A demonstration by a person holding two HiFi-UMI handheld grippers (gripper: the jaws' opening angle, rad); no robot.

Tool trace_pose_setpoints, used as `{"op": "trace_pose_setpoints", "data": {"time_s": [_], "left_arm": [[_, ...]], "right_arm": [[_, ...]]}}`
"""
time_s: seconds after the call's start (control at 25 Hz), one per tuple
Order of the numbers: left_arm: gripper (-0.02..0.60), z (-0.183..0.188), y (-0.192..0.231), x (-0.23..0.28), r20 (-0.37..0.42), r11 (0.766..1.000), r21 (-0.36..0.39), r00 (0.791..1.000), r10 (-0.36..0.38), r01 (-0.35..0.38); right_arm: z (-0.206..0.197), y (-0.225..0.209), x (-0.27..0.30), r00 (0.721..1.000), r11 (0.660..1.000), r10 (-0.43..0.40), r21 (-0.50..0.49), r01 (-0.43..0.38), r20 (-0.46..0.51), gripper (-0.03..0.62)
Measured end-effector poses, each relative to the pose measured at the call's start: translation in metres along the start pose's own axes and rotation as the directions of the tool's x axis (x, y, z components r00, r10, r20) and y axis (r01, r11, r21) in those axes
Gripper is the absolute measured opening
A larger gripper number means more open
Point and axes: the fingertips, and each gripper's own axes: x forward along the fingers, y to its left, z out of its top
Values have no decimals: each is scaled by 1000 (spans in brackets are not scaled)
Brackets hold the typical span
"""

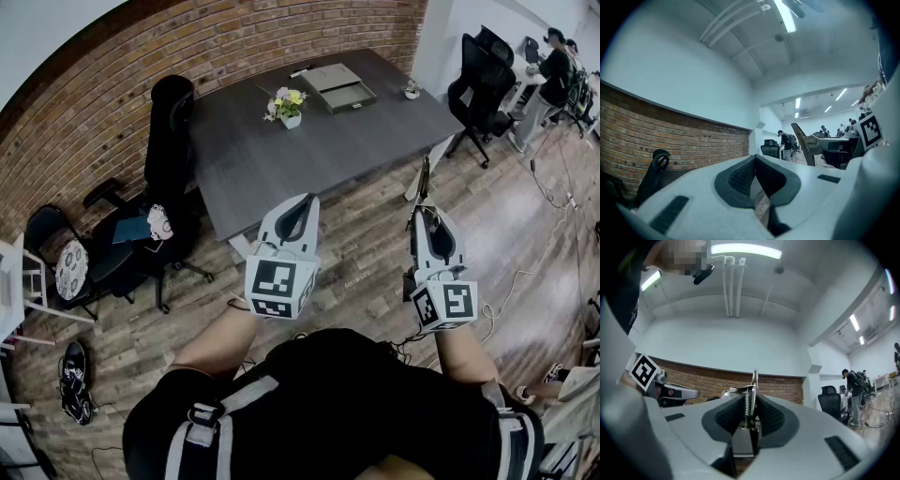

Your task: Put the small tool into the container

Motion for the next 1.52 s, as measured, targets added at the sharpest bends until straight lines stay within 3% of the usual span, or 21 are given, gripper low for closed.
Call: {"op": "trace_pose_setpoints", "data": {"time_s": [0.92,1.52], "left_arm": [[9,-15,13,-11,-22,998,-23,998,-52,52],[9,-34,54,-18,-53,993,-33,992,-118,116]], "right_arm": [[-8,24,3,999,999,-45,21,45,0,83],[-18,63,26,996,996,-91,0,91,-23,83]]}}
